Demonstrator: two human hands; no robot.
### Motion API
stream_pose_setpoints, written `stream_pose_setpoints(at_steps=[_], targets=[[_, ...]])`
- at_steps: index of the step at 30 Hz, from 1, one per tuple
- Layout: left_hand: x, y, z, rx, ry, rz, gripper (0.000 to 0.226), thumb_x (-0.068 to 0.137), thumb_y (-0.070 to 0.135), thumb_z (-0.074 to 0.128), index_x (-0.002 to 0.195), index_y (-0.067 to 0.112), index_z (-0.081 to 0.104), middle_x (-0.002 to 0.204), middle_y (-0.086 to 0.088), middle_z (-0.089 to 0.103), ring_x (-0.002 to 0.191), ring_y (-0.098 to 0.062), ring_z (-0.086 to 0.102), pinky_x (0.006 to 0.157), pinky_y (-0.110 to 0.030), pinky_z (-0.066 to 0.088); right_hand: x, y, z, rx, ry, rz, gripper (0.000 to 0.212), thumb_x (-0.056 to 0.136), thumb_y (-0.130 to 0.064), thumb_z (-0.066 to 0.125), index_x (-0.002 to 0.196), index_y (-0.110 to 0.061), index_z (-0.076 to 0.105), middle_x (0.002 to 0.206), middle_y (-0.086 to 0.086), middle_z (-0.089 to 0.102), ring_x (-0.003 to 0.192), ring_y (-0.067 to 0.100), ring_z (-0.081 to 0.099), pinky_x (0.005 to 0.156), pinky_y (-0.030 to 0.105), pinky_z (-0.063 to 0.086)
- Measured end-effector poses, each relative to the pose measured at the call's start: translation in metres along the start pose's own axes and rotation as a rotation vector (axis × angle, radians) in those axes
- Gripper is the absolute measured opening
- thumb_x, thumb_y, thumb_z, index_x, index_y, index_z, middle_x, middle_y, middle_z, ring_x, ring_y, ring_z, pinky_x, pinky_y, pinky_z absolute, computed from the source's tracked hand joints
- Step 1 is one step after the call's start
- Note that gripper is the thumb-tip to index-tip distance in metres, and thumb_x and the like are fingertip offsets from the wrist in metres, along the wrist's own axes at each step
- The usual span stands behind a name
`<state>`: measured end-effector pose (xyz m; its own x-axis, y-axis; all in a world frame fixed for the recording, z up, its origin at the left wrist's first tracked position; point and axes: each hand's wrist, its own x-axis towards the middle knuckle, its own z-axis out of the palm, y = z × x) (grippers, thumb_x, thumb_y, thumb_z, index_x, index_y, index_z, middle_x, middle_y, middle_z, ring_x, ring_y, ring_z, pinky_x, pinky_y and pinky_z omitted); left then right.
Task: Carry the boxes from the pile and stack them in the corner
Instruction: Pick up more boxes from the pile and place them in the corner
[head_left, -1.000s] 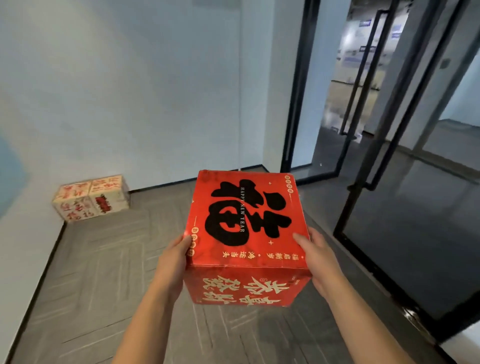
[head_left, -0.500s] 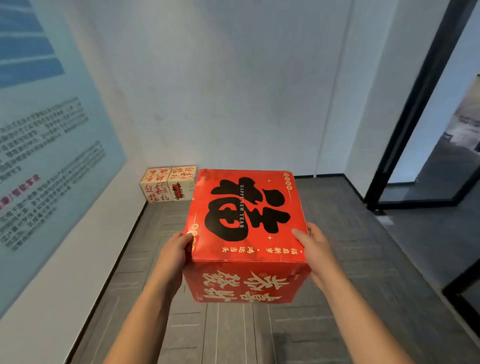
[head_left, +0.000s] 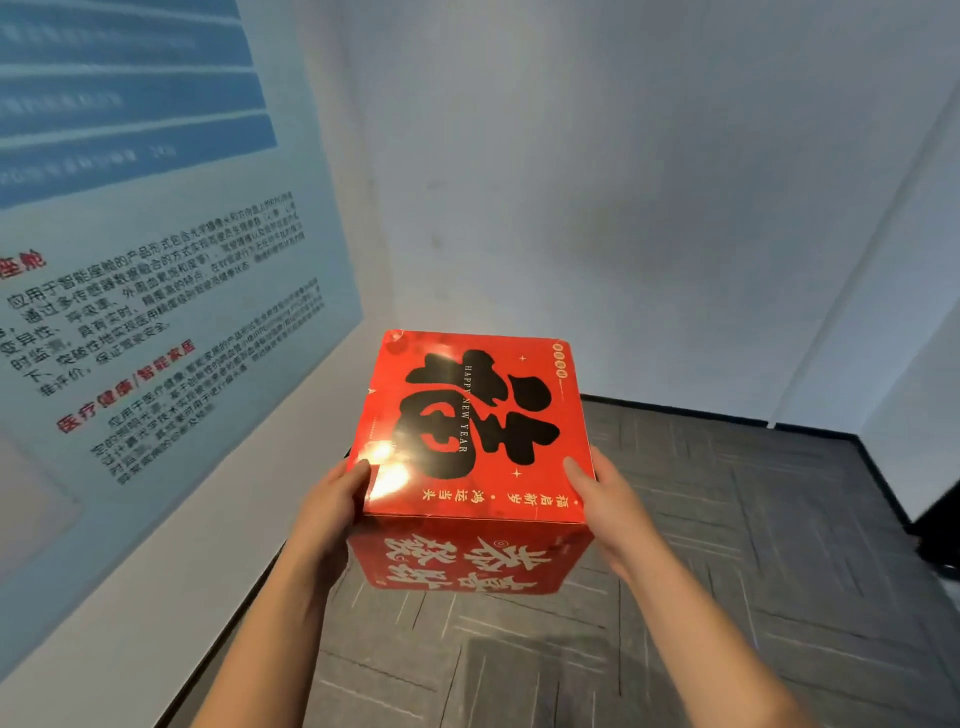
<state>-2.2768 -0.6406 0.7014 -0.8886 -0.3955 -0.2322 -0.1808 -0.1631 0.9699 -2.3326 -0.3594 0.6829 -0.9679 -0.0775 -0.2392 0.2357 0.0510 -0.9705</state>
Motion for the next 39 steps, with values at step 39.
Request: stream_pose_setpoints(at_steps=[39], targets=[[0.821,0.097,0.139,0.204,-0.112,-0.068,0.06,0.076,0.073,0.058,0.123,0.037,0.07,0.123,0.005,0.073,0.116,-0.021,0.068,0.107,-0.054,0.047,0.775,-0.137,0.118,0.06,0.166,0.087,0.019,0.109,-0.038,0.051,0.125,-0.033,0.06,0.115,-0.007,0.075,0.106,0.016,0.072,0.094,0.042,0.058]])
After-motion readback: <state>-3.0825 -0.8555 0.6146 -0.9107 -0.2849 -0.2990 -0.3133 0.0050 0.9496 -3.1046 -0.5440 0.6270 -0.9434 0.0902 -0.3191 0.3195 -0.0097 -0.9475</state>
